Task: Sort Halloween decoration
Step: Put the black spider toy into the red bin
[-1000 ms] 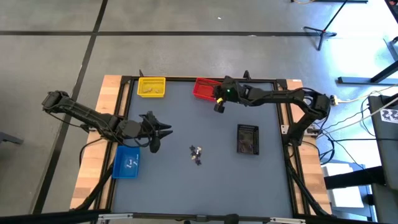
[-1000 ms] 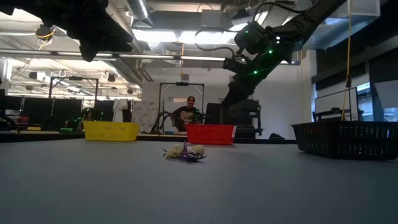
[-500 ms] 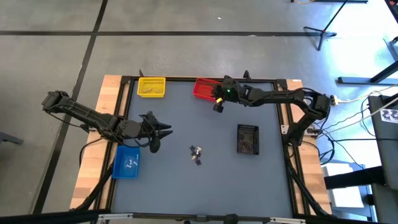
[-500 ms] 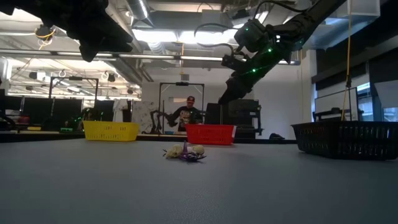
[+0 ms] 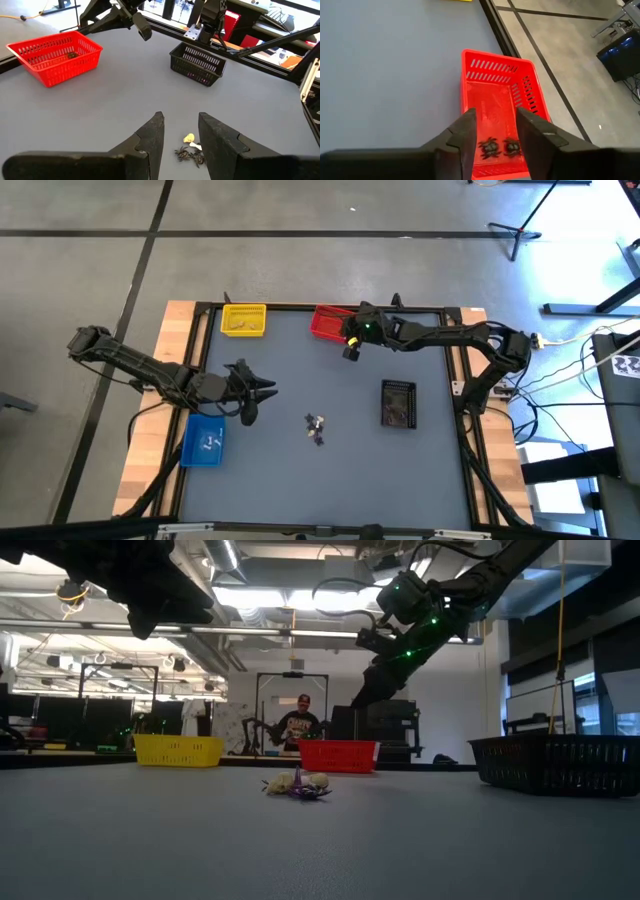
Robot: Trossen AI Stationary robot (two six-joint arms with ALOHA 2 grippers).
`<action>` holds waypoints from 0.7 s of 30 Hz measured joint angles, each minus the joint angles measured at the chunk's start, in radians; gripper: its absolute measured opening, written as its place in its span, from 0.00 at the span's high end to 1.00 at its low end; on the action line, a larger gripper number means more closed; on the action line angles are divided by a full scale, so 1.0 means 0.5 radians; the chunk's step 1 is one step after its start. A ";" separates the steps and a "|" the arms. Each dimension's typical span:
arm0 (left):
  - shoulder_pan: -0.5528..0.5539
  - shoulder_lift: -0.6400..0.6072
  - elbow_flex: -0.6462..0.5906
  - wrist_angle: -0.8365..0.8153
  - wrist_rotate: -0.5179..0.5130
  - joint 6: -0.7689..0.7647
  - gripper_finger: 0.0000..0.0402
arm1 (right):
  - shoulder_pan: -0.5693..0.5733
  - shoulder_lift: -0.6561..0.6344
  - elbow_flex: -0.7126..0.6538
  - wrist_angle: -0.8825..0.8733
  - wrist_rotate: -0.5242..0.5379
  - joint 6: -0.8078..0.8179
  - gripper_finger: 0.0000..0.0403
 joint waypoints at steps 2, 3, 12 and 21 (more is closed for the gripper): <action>-0.001 0.000 0.000 0.000 0.000 0.000 0.72 | 0.000 0.000 0.000 0.000 -0.001 0.000 0.64; 0.000 0.002 0.000 0.001 0.000 0.000 0.72 | 0.000 0.000 0.000 0.000 -0.001 0.000 0.64; 0.000 0.282 0.000 0.290 0.090 0.007 0.72 | 0.000 0.000 0.000 0.001 0.000 0.001 0.64; -0.001 0.801 0.001 1.002 0.159 0.380 0.72 | 0.000 0.000 -0.001 -0.003 -0.001 0.001 0.64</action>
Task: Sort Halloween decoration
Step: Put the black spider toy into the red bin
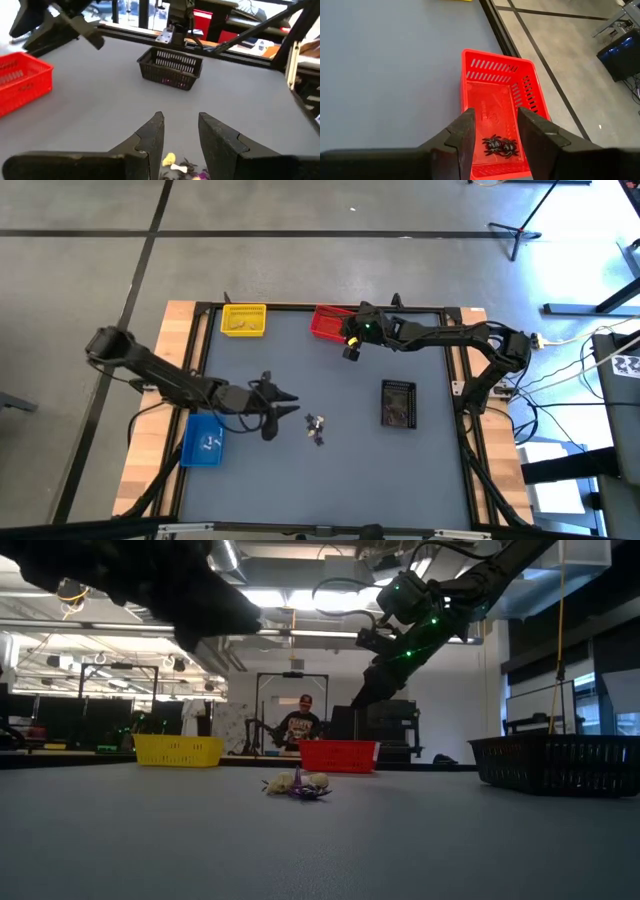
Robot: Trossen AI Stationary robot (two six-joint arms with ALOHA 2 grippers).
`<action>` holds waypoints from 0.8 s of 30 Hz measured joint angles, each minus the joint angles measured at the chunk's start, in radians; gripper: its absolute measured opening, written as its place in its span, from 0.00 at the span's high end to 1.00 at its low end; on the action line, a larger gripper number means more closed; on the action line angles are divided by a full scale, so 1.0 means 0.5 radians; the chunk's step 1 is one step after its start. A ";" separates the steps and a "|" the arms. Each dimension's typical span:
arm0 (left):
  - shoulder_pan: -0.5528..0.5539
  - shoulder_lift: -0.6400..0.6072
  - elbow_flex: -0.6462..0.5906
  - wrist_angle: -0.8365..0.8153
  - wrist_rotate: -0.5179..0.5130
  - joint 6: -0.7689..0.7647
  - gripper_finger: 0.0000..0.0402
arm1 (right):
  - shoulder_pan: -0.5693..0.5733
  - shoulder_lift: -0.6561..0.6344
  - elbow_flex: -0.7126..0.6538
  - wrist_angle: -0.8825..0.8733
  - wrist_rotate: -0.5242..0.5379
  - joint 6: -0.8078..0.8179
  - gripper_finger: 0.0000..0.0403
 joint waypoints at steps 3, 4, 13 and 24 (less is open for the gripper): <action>0.000 0.148 0.000 0.136 0.002 0.112 0.72 | 0.000 0.000 0.000 0.000 0.000 0.000 0.64; 0.000 0.192 -0.001 0.170 0.021 0.148 0.72 | 0.000 0.000 0.000 0.000 0.000 0.000 0.64; 0.000 0.564 0.000 0.478 0.207 0.216 0.72 | 0.000 0.000 0.000 -0.001 0.000 0.001 0.64; 0.022 0.901 0.125 0.611 0.192 0.257 0.72 | 0.000 -0.001 0.000 -0.001 -0.001 0.095 0.64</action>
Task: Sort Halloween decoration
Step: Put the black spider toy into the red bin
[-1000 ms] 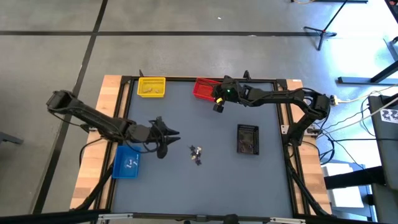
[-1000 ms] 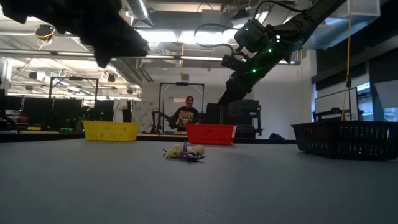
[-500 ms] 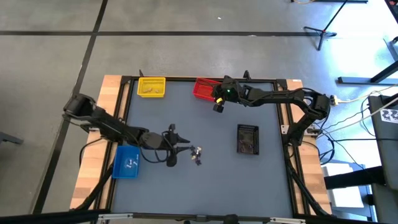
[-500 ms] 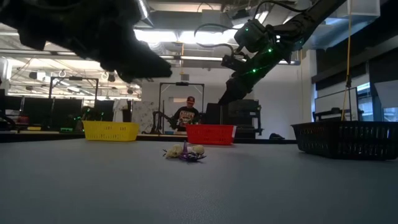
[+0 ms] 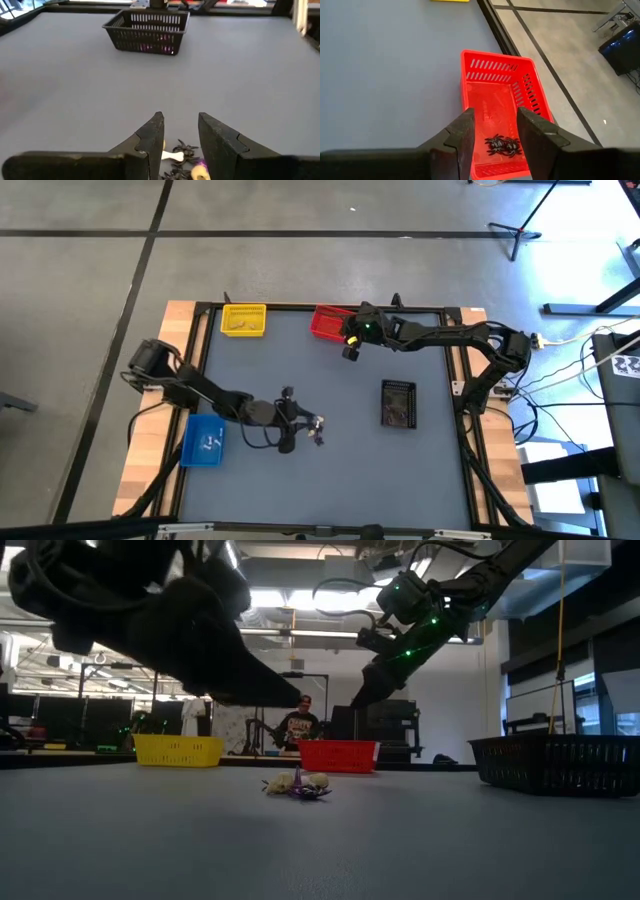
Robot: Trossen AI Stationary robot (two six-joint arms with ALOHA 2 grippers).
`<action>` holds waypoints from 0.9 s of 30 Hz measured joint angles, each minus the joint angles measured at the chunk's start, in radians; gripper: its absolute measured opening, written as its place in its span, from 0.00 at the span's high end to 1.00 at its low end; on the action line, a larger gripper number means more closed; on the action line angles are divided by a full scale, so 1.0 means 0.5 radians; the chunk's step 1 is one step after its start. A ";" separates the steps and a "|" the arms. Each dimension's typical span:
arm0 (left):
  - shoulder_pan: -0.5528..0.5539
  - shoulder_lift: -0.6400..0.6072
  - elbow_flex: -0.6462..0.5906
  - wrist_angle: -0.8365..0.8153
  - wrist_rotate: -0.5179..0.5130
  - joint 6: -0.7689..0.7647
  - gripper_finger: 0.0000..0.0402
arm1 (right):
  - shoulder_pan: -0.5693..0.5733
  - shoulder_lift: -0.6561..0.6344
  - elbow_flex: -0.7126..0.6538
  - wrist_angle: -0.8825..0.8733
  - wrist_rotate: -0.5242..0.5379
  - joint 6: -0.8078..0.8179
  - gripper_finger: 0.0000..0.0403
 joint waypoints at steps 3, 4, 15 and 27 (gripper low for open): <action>0.014 0.081 0.048 -0.001 0.002 0.095 0.72 | 0.000 0.000 0.000 0.000 0.001 0.012 0.64; 0.021 0.105 0.056 -0.005 0.004 0.122 0.72 | 0.000 0.000 0.000 0.000 0.001 0.012 0.64; 0.085 0.195 0.071 -0.287 0.003 0.032 0.72 | 0.000 -0.001 0.000 -0.001 0.001 0.012 0.64; 0.085 0.193 0.071 -0.426 0.005 -0.085 0.72 | 0.000 -0.001 0.000 -0.001 0.000 0.012 0.64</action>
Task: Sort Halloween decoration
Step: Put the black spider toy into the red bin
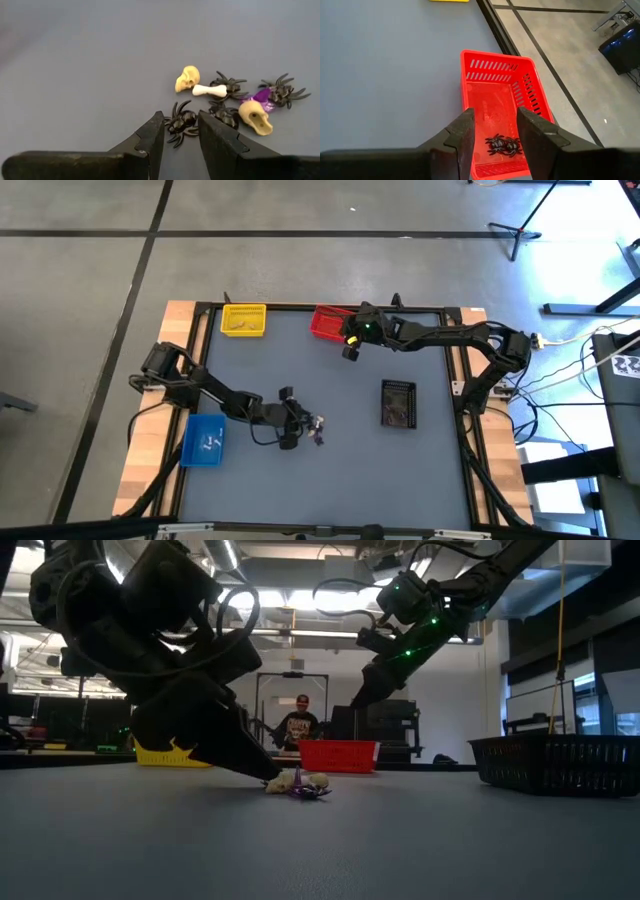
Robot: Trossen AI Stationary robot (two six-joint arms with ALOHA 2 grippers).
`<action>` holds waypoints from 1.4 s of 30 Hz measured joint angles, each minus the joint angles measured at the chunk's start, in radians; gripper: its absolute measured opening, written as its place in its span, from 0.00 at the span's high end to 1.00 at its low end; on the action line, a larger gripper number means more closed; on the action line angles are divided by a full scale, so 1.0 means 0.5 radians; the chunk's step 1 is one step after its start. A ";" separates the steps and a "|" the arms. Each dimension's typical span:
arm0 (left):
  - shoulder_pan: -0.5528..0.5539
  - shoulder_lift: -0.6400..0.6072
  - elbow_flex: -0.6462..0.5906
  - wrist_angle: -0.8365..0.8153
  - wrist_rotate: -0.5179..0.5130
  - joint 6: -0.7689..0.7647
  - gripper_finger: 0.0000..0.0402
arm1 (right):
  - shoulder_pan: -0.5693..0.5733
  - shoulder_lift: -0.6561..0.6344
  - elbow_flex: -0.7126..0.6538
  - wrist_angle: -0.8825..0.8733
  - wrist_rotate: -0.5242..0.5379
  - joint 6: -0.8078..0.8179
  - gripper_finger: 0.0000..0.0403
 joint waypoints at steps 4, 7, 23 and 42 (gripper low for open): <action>0.000 -0.002 0.001 -0.024 0.006 -0.046 0.72 | 0.000 0.000 0.000 0.000 0.000 0.000 0.64; -0.001 -0.002 0.002 -0.060 0.007 -0.050 0.72 | 0.000 0.000 0.000 0.000 0.000 0.000 0.64; 0.001 -0.003 0.002 -0.087 0.123 -0.050 0.72 | 0.000 0.000 0.000 -0.002 0.001 0.000 0.64; -0.003 -0.002 0.000 -0.105 0.061 -0.045 0.72 | 0.000 0.000 -0.001 -0.002 0.001 0.000 0.64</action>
